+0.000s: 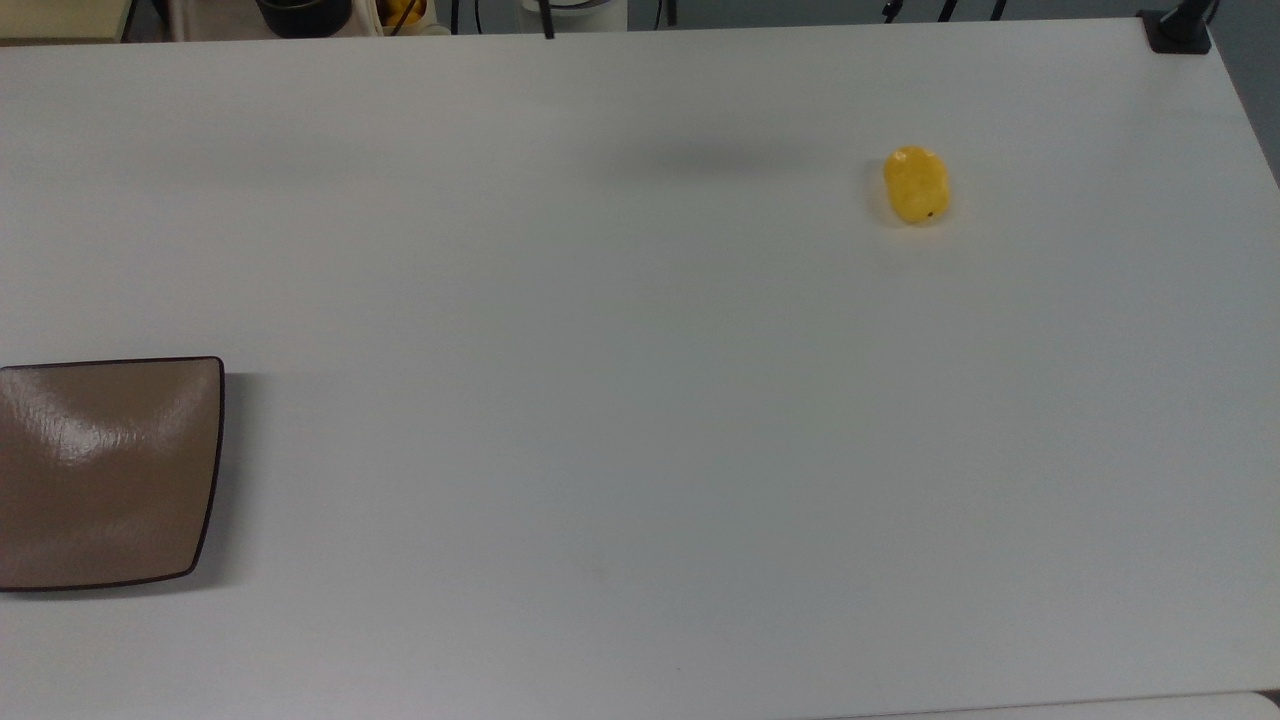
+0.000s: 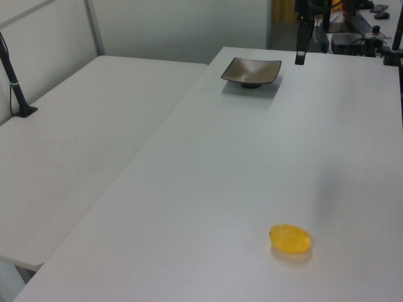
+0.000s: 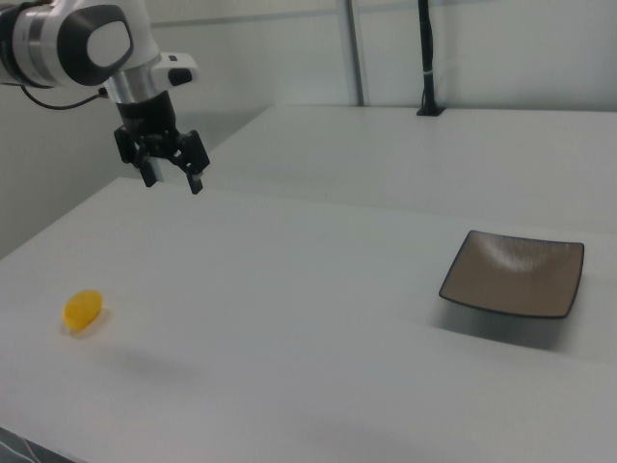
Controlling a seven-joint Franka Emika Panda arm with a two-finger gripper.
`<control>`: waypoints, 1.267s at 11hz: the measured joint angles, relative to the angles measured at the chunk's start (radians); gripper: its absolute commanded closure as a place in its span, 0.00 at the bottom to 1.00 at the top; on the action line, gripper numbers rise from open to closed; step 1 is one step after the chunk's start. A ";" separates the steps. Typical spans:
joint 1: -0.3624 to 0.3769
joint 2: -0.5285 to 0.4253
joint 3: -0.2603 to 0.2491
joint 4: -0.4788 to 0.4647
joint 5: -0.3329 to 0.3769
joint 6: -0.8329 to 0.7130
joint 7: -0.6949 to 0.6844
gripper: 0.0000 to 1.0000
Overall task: Put potatoes on a ceramic plate
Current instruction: 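Move the open gripper toward the yellow potato, then lower the gripper over the yellow potato and close on it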
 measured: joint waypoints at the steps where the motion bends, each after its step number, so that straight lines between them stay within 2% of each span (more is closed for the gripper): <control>1: 0.020 0.000 0.004 0.000 0.000 0.000 0.029 0.00; 6: 0.223 0.000 0.016 0.001 0.001 0.000 0.226 0.00; 10: 0.347 0.026 0.026 0.000 0.001 0.008 0.366 0.00; 14: 0.375 0.113 0.128 -0.002 0.001 0.120 0.460 0.00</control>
